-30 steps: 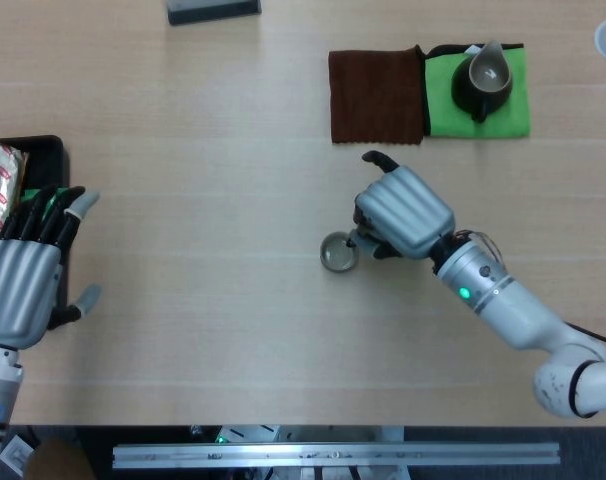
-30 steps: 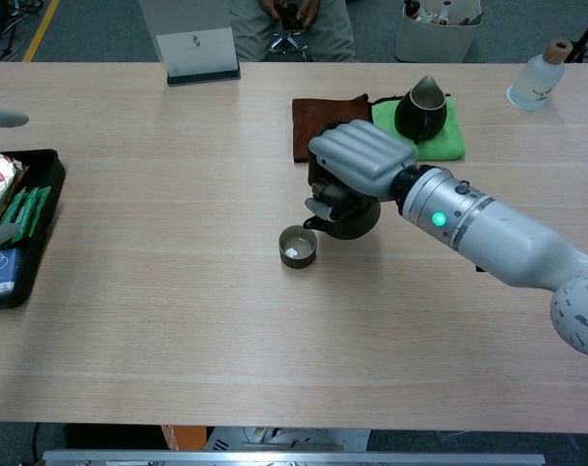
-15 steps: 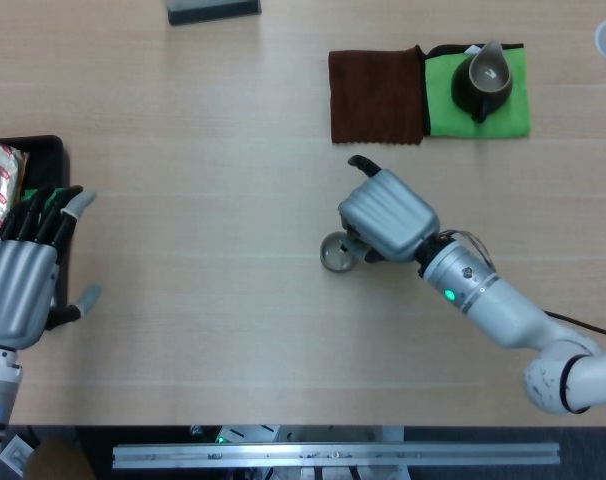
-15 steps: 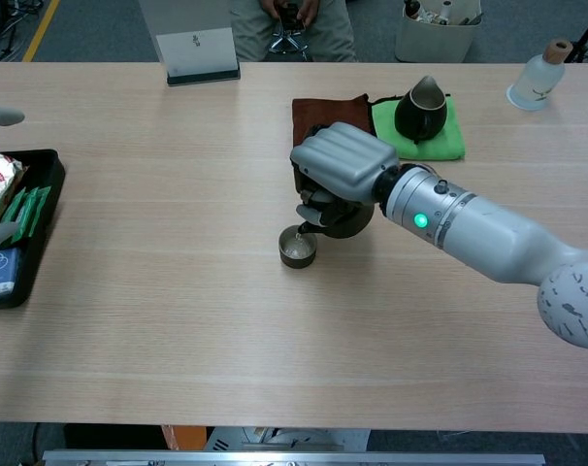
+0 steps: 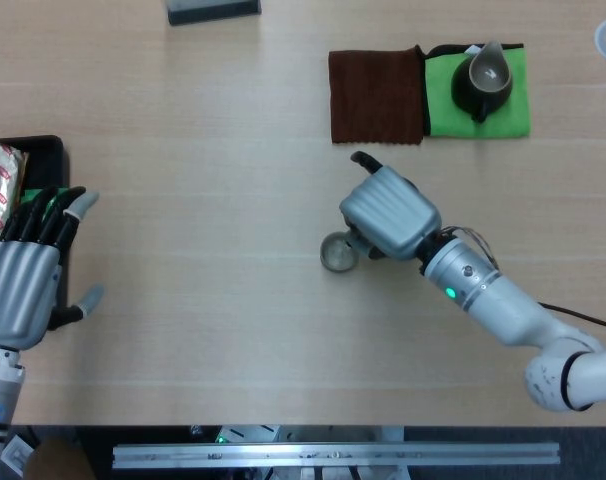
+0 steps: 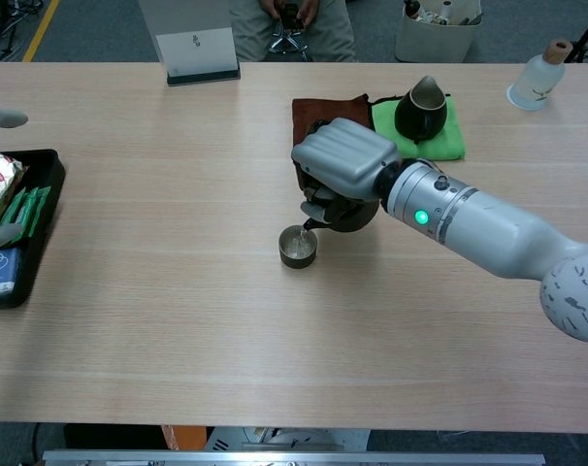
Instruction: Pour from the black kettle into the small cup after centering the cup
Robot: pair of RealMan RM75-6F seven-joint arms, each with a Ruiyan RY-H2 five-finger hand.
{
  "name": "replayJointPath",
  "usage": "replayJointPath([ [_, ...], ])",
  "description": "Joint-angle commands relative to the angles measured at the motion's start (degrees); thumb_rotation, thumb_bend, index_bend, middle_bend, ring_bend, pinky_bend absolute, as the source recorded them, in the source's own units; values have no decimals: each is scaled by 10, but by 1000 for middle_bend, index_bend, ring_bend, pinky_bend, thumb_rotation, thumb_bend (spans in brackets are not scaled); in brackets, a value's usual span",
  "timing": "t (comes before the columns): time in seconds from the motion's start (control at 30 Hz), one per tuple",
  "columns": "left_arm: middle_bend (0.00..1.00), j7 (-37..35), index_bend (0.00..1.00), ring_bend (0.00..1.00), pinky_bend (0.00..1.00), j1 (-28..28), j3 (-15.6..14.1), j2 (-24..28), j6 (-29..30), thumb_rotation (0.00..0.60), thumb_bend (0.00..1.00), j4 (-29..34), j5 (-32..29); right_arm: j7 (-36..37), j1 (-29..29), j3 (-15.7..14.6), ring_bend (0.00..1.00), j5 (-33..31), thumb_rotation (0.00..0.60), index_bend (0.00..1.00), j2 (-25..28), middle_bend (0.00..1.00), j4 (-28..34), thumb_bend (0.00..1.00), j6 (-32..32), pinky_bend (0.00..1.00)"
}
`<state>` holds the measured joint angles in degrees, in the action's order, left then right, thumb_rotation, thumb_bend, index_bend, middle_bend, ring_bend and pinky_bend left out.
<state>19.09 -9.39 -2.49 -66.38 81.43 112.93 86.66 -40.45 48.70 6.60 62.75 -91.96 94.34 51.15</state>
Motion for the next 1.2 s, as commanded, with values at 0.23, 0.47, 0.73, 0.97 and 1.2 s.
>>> replayJointPath([
  [0.23, 124, -2, 97, 79, 145, 1, 2, -1, -4, 600, 223, -1, 1, -6, 6, -7, 1000, -7, 554, 1000, 6, 995, 5, 383, 7, 168],
  [0.47, 124, -3, 97, 79, 145, 2, 5, -2, -7, 600, 222, 0, 1, -14, 11, -11, 1000, -14, 553, 1000, 10, 995, 10, 383, 12, 169],
  [0.73, 124, -5, 98, 79, 145, 3, 6, -1, -11, 600, 222, -1, -1, -25, 17, -17, 1000, -25, 553, 1000, 9, 995, 11, 383, 16, 169],
  [0.97, 124, -7, 98, 79, 145, 5, 7, 1, -10, 600, 222, 0, -1, -25, 19, -22, 1000, -25, 557, 1000, 6, 995, 9, 383, 21, 169],
  [1.2, 124, -6, 98, 79, 145, 6, 10, 1, -11, 600, 223, 0, -2, -10, 16, -22, 1000, -17, 564, 1000, -1, 995, 5, 383, 32, 168],
])
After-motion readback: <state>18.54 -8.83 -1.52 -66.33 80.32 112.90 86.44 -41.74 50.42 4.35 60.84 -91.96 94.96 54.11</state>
